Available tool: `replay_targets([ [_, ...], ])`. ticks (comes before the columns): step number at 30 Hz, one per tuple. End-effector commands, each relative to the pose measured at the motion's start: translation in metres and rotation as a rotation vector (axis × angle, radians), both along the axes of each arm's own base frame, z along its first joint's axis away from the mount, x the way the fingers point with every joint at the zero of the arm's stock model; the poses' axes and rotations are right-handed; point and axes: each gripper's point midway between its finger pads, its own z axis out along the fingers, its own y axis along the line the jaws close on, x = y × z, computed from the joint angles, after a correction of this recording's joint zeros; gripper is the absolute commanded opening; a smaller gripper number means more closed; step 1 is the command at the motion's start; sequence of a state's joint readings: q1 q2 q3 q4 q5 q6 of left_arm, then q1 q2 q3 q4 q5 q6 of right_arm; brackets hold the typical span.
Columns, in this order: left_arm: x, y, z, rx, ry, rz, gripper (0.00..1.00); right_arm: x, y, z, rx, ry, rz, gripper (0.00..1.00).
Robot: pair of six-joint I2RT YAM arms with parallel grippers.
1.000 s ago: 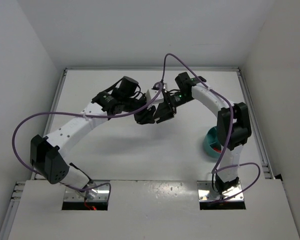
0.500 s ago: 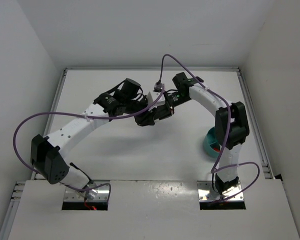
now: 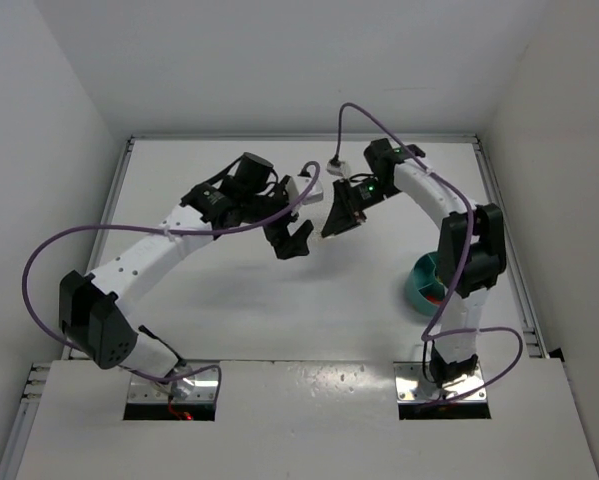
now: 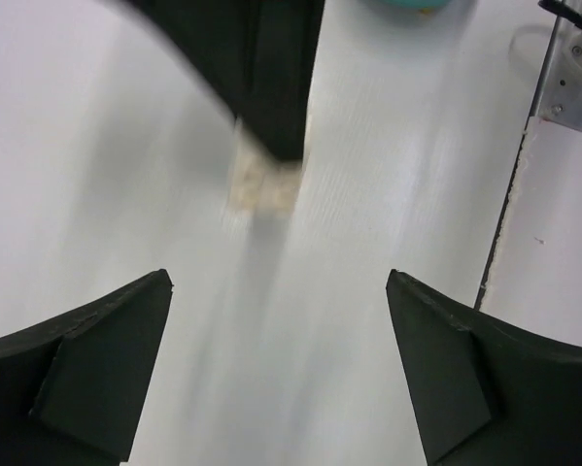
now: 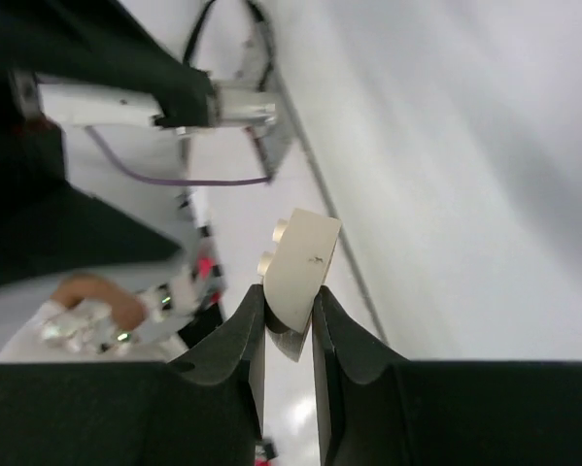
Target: Sort the legos into containers by color
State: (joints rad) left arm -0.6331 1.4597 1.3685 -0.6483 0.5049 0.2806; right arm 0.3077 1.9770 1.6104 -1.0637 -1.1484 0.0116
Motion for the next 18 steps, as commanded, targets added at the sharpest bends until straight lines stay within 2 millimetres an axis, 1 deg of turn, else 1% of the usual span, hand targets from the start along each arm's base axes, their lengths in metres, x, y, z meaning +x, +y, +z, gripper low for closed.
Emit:
replay_targets([
  [1, 0.003, 0.025, 0.027, -0.072, 0.004, 0.0, 0.99, 0.013, -0.051, 0.018, -0.112, -0.213, -0.014, 0.0],
  [2, 0.002, 0.027, 0.031, -0.09, 0.014, -0.014, 0.99, 0.017, -0.063, 0.01, -0.14, -0.196, -0.017, 0.0],
  [3, 0.003, 0.033, 0.03, -0.09, 0.027, -0.002, 0.99, 0.026, -0.087, 0.007, -0.173, -0.198, -0.052, 0.0],
  [4, 0.006, 0.045, 0.03, -0.085, 0.032, 0.019, 0.99, 0.031, -0.106, 0.004, -0.239, -0.225, -0.048, 0.0],
  [5, 0.006, 0.049, 0.033, -0.092, 0.034, 0.011, 0.99, 0.036, -0.123, 0.0, -0.285, -0.255, -0.064, 0.0],
  [6, 0.006, 0.054, 0.031, -0.085, 0.041, 0.011, 0.99, 0.041, -0.15, 0.006, -0.339, -0.324, -0.1, 0.0],
  [7, 0.007, 0.062, 0.029, -0.083, 0.049, 0.014, 0.99, 0.044, -0.179, -0.001, -0.462, -0.426, -0.047, 0.0],
  [8, 0.007, 0.066, 0.024, -0.073, 0.061, 0.022, 0.99, 0.044, -0.2, -0.003, -0.53, -0.466, -0.036, 0.0],
  [9, 0.007, 0.072, 0.018, -0.072, 0.08, 0.025, 0.99, 0.044, -0.225, -0.001, -0.637, -0.549, 0.017, 0.0],
  [10, 0.006, 0.074, 0.015, -0.076, 0.093, 0.028, 0.99, 0.041, -0.238, -0.004, -0.684, -0.563, 0.037, 0.0],
  [11, 0.005, 0.075, 0.013, -0.088, 0.107, 0.025, 0.99, 0.041, -0.262, -0.004, -0.768, -0.572, 0.047, 0.0],
  [13, 0.005, 0.081, 0.01, -0.109, 0.135, 0.034, 0.99, 0.04, -0.283, -0.003, -0.824, -0.601, 0.074, 0.0],
  [14, 0.004, 0.079, 0.01, -0.136, 0.156, 0.017, 0.99, 0.039, -0.3, -0.003, -0.866, -0.592, 0.067, 0.0],
  [16, 0.003, 0.082, 0.004, -0.153, 0.191, 0.022, 0.99, 0.035, -0.313, -0.003, -0.89, -0.61, 0.089, 0.0],
  [17, 0.001, 0.08, 0.006, -0.169, 0.198, 0.007, 0.99, 0.032, -0.319, -0.001, -0.911, -0.617, 0.1, 0.0],
  [18, 0.002, 0.084, 0.003, -0.168, 0.205, 0.02, 0.99, 0.029, -0.324, -0.004, -0.91, -0.611, 0.108, 0.0],
])
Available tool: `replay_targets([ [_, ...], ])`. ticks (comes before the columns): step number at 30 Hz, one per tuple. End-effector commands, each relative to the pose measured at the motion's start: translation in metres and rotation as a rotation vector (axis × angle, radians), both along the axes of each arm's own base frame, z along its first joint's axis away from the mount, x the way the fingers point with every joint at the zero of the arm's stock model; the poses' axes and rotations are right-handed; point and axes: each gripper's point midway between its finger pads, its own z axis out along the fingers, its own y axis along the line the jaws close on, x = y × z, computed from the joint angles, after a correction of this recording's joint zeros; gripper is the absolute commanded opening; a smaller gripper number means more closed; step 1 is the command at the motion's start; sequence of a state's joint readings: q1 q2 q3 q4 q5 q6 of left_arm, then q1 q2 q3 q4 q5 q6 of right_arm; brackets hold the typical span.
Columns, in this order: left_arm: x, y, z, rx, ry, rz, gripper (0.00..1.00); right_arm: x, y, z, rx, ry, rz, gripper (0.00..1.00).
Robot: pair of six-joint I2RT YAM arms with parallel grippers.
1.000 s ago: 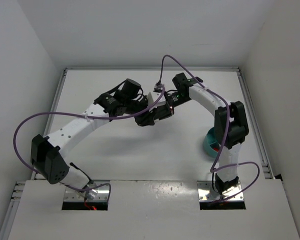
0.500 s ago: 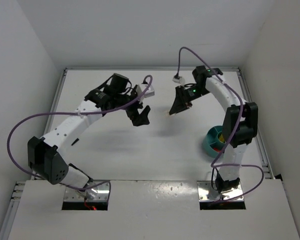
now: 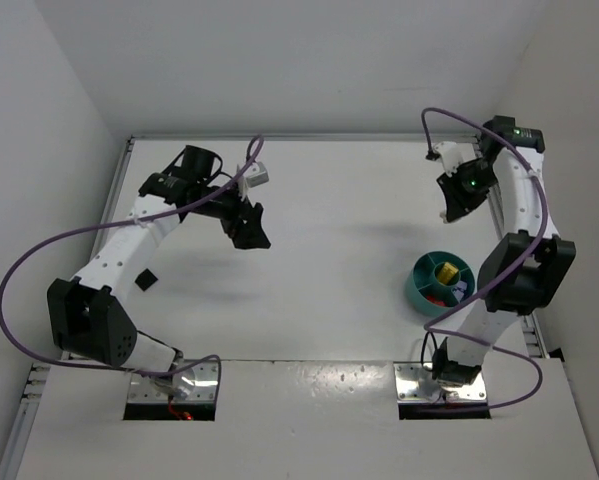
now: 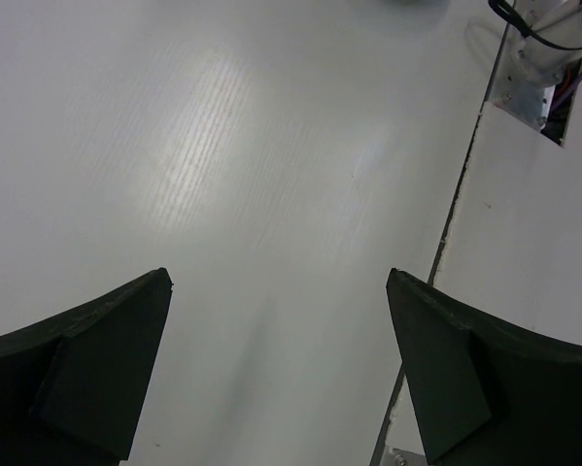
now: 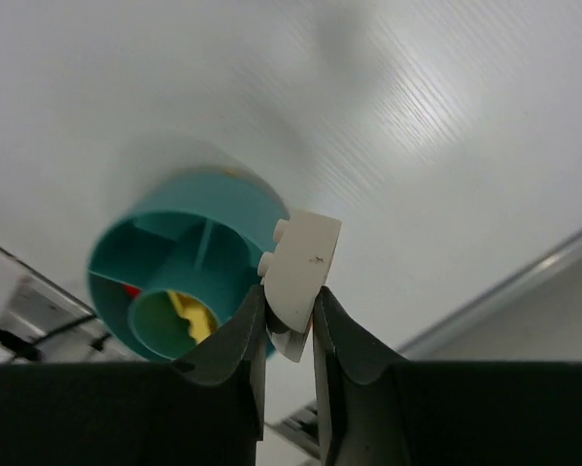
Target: Sort the legos into containers by color
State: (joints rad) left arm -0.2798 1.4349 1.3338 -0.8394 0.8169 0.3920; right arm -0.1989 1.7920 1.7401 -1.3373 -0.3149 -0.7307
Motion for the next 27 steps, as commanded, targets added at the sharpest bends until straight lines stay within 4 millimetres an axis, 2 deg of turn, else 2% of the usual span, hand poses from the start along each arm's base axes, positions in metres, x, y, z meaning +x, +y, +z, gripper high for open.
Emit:
replay_targets([
  [1, -0.009, -0.002, 0.008, -0.084, 0.018, -0.049, 0.99, -0.031, -0.03, -0.002, -0.139, 0.054, 0.125, 0.0],
  [3, -0.011, -0.002, 0.006, -0.091, 0.031, -0.055, 0.99, -0.042, -0.033, -0.012, -0.145, 0.084, 0.167, 0.0],
  [4, -0.012, -0.004, 0.004, -0.101, 0.045, -0.063, 0.99, -0.055, -0.033, -0.021, -0.149, 0.123, 0.191, 0.0],
  [7, -0.014, -0.003, 0.002, -0.11, 0.071, -0.07, 0.99, -0.069, -0.035, -0.034, -0.158, 0.167, 0.258, 0.0],
  [14, -0.017, -0.004, 0.001, -0.124, 0.084, -0.079, 0.99, -0.074, -0.037, -0.032, -0.168, 0.143, 0.329, 0.0],
  [19, -0.016, -0.005, -0.002, -0.122, 0.093, -0.079, 0.99, -0.086, -0.034, -0.048, -0.14, 0.206, 0.336, 0.0],
  [24, -0.018, -0.003, -0.003, -0.114, 0.091, -0.074, 0.99, -0.09, -0.034, -0.05, -0.137, 0.211, 0.356, 0.0],
  [27, -0.018, -0.003, -0.003, -0.114, 0.091, -0.074, 0.99, -0.094, -0.025, -0.05, -0.13, 0.209, 0.377, 0.0],
])
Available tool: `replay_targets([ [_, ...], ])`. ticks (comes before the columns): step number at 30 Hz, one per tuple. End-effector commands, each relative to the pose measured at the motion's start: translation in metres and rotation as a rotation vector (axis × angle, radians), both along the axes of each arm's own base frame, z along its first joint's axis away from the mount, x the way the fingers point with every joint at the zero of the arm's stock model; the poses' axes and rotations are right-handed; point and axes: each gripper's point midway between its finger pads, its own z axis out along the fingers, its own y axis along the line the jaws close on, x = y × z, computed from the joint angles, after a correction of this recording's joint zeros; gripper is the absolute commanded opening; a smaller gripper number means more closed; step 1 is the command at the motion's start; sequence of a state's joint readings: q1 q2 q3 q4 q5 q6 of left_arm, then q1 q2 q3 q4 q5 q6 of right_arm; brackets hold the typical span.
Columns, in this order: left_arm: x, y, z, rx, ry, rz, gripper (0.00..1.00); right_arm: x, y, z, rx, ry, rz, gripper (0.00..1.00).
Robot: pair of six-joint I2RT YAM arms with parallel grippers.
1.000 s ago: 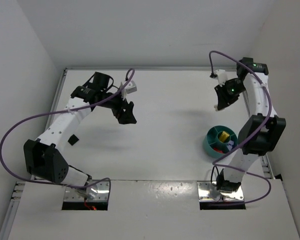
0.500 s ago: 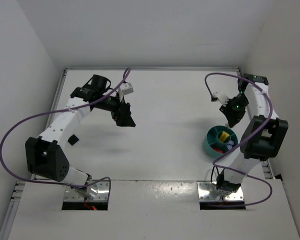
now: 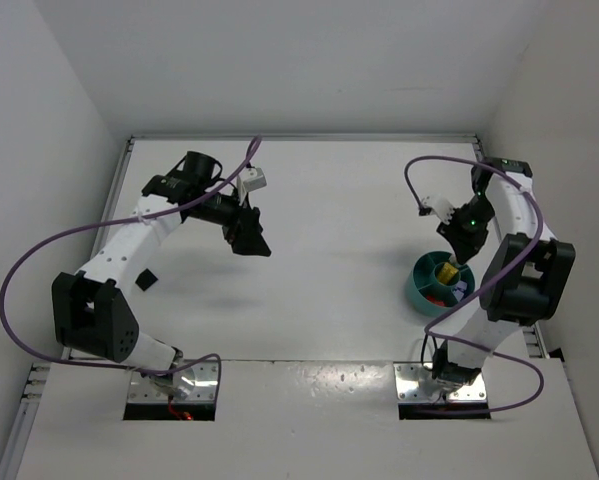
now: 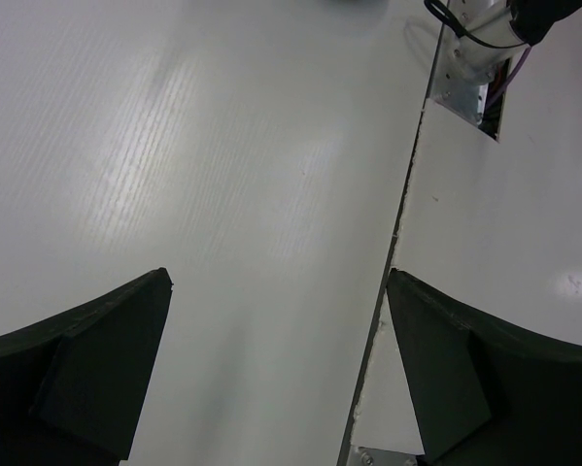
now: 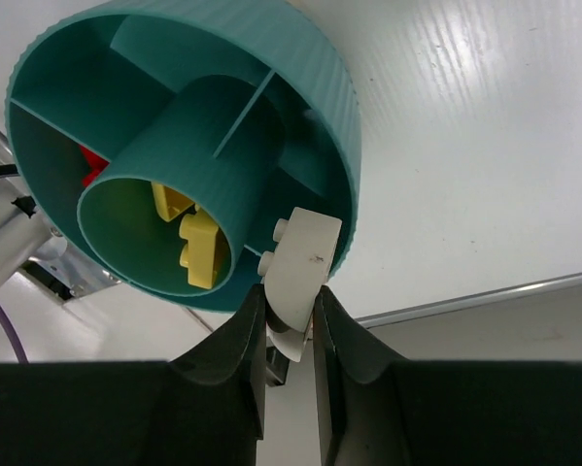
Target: Sort the legos into containers by color
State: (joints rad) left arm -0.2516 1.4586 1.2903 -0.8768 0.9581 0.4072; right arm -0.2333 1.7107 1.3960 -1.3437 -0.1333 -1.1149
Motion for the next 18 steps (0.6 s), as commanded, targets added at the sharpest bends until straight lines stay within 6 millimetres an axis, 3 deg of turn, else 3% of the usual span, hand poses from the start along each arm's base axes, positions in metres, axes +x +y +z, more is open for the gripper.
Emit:
replay_targets([
  [1, 0.001, 0.0, 0.007, -0.031, -0.028, -0.014, 0.99, -0.019, 0.01, 0.01, 0.026, 0.027, 0.041, 0.0],
  [6, 0.002, 0.0, 0.004, -0.029, -0.019, -0.014, 0.99, -0.024, 0.011, 0.002, 0.035, 0.065, 0.04, 0.02],
  [8, 0.002, 0.0, 0.004, -0.029, -0.019, -0.014, 0.99, -0.025, 0.011, -0.001, 0.036, 0.083, 0.016, 0.07],
  [12, 0.005, 0.008, 0.006, -0.01, -0.04, 0.044, 0.99, -0.017, 0.013, 0.0, 0.03, 0.085, -0.013, 0.28],
  [16, 0.032, 0.032, 0.016, -0.011, -0.114, 0.233, 0.99, -0.003, 0.01, 0.011, 0.018, 0.033, -0.025, 0.4],
  [18, 0.042, 0.043, 0.011, 0.026, -0.121, 0.311, 0.99, 0.002, 0.01, 0.019, 0.019, -0.002, -0.038, 0.44],
])
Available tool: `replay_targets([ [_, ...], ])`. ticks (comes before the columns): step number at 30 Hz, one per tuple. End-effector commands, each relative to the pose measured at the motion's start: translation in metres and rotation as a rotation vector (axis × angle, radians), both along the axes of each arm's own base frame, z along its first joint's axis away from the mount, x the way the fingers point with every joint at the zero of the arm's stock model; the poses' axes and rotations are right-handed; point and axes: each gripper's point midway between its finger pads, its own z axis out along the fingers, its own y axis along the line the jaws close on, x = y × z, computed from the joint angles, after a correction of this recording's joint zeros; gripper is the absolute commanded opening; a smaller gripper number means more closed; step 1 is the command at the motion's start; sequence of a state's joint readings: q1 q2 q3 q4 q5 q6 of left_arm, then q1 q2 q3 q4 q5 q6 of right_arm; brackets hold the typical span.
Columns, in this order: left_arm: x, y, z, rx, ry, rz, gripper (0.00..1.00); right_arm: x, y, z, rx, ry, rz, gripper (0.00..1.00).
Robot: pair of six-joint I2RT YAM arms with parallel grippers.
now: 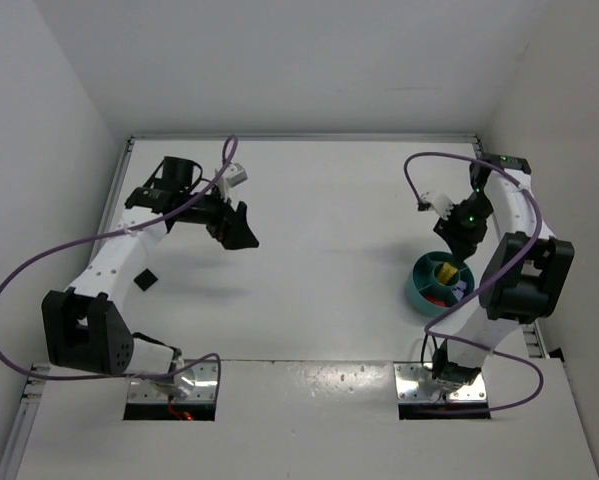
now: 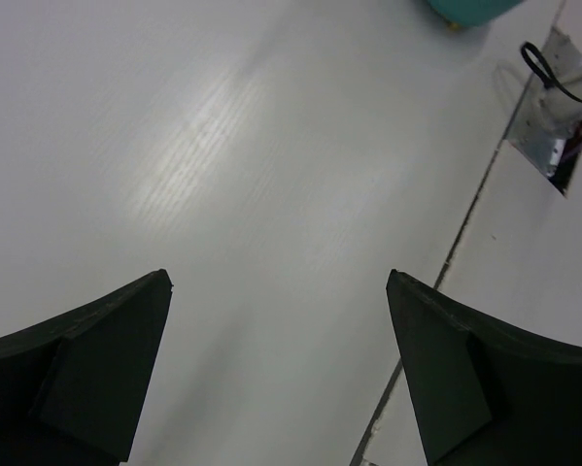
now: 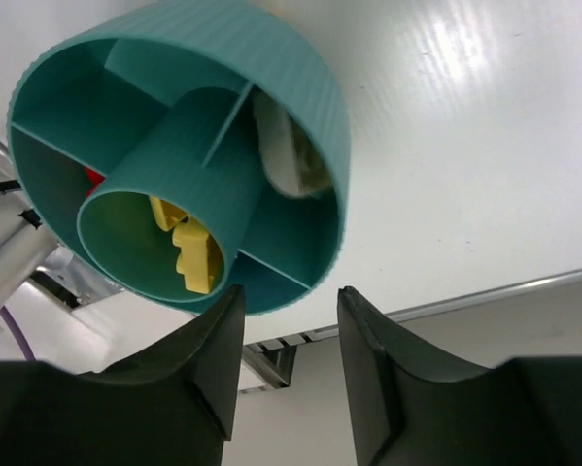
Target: Sort the legos into containers by color
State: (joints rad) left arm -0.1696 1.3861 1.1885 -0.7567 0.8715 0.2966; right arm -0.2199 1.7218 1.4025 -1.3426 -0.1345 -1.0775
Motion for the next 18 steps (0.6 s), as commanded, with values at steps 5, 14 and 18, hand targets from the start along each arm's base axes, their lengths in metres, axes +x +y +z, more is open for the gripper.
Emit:
replay_targets([
  [5, 0.04, 0.052, 0.014, 0.073, -0.094, 0.309, 0.99, 0.017, 0.003, 0.046, 0.025, -0.124, -0.054, 0.45],
  [14, 0.026, 0.181, -0.032, 0.494, -0.014, 0.647, 0.99, 0.056, 0.05, 0.082, 0.246, -0.241, -0.172, 0.5],
  [18, 0.001, 0.231, -0.061, 0.639, 0.058, 0.728, 0.99, 0.068, 0.084, 0.075, 0.389, -0.168, -0.229, 0.54],
])
